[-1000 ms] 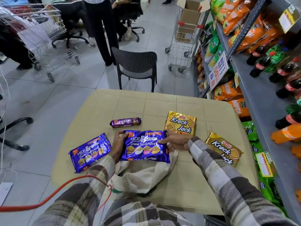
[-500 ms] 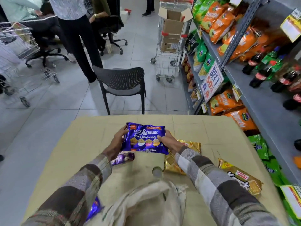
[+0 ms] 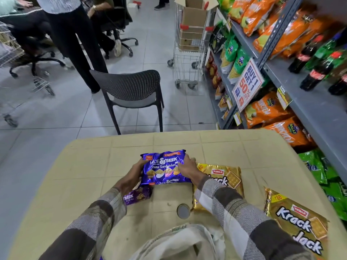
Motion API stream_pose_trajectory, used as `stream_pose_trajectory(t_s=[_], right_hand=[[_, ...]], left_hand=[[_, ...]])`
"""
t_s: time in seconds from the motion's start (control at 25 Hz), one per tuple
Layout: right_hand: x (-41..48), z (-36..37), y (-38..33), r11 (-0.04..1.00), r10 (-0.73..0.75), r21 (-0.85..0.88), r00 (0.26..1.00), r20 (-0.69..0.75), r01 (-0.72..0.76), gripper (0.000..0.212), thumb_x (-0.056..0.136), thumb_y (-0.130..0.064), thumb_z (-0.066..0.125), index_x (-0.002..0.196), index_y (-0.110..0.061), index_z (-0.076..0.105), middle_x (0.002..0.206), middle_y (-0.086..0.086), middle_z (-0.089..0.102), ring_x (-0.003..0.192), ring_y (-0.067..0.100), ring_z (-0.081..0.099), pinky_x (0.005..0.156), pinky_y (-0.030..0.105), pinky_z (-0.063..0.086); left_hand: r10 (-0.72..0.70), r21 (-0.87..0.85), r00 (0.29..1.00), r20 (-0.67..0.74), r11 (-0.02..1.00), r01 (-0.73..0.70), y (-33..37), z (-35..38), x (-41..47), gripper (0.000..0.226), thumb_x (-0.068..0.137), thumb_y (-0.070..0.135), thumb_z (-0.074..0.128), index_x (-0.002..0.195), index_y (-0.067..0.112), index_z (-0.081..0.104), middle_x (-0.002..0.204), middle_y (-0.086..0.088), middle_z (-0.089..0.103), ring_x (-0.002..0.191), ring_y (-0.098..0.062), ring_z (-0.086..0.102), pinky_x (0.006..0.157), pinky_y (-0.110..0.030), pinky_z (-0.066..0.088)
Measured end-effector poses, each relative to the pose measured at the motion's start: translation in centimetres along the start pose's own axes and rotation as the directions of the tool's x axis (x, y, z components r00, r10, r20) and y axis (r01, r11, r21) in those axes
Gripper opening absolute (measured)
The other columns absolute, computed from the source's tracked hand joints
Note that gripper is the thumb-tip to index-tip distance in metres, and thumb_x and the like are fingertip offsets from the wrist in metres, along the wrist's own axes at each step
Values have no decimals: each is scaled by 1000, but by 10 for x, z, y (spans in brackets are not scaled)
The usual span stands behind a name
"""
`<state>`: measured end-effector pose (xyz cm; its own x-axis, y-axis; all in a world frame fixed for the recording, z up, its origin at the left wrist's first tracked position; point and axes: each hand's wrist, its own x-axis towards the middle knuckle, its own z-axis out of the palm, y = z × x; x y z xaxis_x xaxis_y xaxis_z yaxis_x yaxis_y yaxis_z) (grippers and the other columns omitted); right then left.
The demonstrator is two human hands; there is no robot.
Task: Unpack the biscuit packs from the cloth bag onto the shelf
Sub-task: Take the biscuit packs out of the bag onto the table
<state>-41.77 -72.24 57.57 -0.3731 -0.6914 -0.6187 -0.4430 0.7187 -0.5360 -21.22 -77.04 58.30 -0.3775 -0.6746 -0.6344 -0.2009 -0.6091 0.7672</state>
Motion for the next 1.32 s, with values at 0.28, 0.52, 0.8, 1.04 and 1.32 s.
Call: stream_pose_trajectory(t_s=[0.28, 0.52, 0.8, 1.04, 1.32], right_hand=[[1, 6, 9, 994, -80, -70, 997, -5, 79, 67, 102, -22, 49, 153, 3, 13, 158, 21, 23, 145, 33, 28, 115, 35, 29], [-71, 20, 38, 942, -321, 34, 929, -185, 333, 66, 95, -15, 53, 155, -13, 25, 151, 14, 30, 141, 31, 33, 116, 42, 33], [-211, 71, 101, 828, -537, 18, 803, -258, 560, 27, 89, 0, 52, 108, -15, 64, 107, 5, 58, 98, 16, 57, 92, 25, 48], [-261, 94, 137, 908, -318, -205, 919, 233, 366, 23, 94, -13, 52, 109, -5, 67, 108, 11, 68, 103, 25, 62, 93, 33, 47], [-287, 100, 153, 738, -221, -481, 843, 490, 473, 31, 93, -18, 51, 116, -14, 71, 125, 9, 66, 118, 27, 58, 106, 32, 38]], left_hand=[[68, 58, 998, -16, 996, -67, 3, -6, 10, 37, 101, 29, 47, 130, 8, 55, 123, -20, 67, 107, -36, 68, 102, -55, 48], [363, 366, 859, -360, 902, -228, -39, 4, -76, 45, 103, 26, 45, 146, 13, 40, 149, -3, 45, 129, -17, 46, 105, -28, 34], [508, 443, 820, -263, 819, -365, -132, 29, -207, 11, 95, 19, 58, 102, 17, 67, 91, -3, 71, 81, -19, 66, 74, -29, 52], [242, 757, 970, 27, 628, -178, -203, 55, -250, 27, 97, 32, 49, 113, 20, 66, 112, 1, 70, 101, -13, 62, 90, -29, 45], [-46, 965, 997, 66, 259, -52, -227, 42, -269, 27, 92, 17, 46, 115, 17, 60, 126, -12, 61, 118, -30, 56, 96, -37, 44]])
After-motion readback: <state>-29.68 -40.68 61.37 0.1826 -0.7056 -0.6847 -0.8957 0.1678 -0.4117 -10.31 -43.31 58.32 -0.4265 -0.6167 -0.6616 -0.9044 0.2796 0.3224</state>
